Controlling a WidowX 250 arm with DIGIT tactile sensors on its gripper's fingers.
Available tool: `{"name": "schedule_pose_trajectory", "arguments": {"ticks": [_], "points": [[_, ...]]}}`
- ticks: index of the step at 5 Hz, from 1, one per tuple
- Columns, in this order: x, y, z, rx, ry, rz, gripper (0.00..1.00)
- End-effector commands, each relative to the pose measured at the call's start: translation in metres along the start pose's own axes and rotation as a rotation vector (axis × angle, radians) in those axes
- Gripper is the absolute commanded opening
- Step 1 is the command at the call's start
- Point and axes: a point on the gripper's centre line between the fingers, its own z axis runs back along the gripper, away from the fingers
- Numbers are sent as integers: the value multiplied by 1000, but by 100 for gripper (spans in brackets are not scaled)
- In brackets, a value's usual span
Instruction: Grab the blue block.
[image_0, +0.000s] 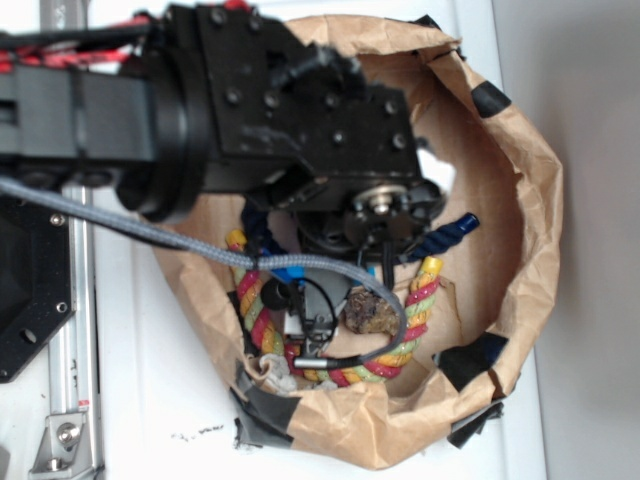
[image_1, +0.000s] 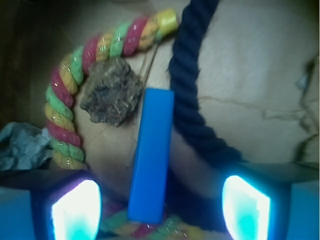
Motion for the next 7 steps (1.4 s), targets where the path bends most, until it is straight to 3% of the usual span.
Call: {"name": "schedule_pose_trajectory", "arguments": {"ticks": [1, 3, 4, 5, 6, 7], "points": [[8, -11, -20, 100, 5, 4, 0], [11, 5, -15, 124, 2, 60, 0], [13, 10, 29, 118, -74, 87, 0], [4, 24, 82, 109, -205, 80, 0], [1, 12, 122, 146, -194, -1, 0], [-1, 2, 131, 171, -195, -4, 0]]}}
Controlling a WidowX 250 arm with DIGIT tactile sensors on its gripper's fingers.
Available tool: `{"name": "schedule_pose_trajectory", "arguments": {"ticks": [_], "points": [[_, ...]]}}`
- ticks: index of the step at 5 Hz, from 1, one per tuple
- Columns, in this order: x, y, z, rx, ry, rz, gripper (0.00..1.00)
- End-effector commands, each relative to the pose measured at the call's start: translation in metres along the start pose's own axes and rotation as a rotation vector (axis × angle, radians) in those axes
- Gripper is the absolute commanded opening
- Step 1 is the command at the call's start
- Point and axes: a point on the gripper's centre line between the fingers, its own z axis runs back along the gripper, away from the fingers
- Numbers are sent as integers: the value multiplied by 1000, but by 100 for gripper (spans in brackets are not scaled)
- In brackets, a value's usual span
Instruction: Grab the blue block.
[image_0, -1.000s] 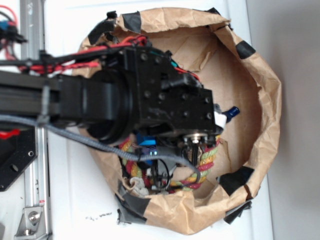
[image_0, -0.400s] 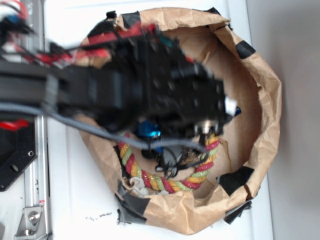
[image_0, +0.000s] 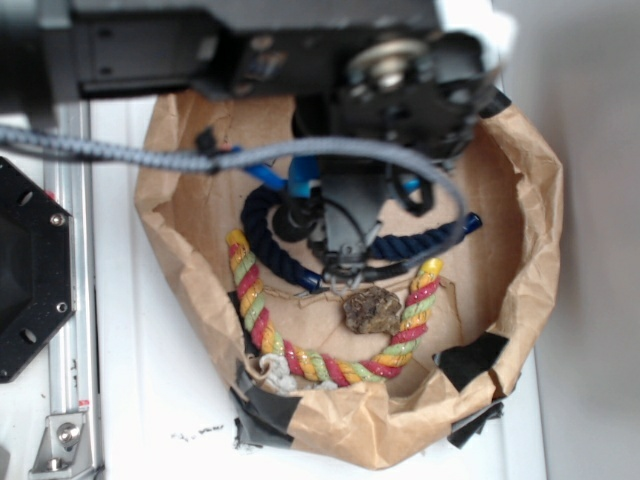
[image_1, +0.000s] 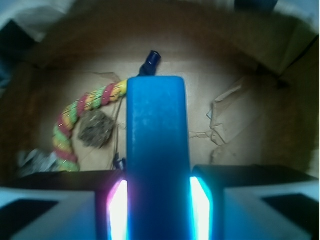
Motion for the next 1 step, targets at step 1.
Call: {"name": "schedule_pose_trajectory", "arguments": {"ticks": [1], "points": [[3, -16, 27, 55, -43, -4, 0]]}}
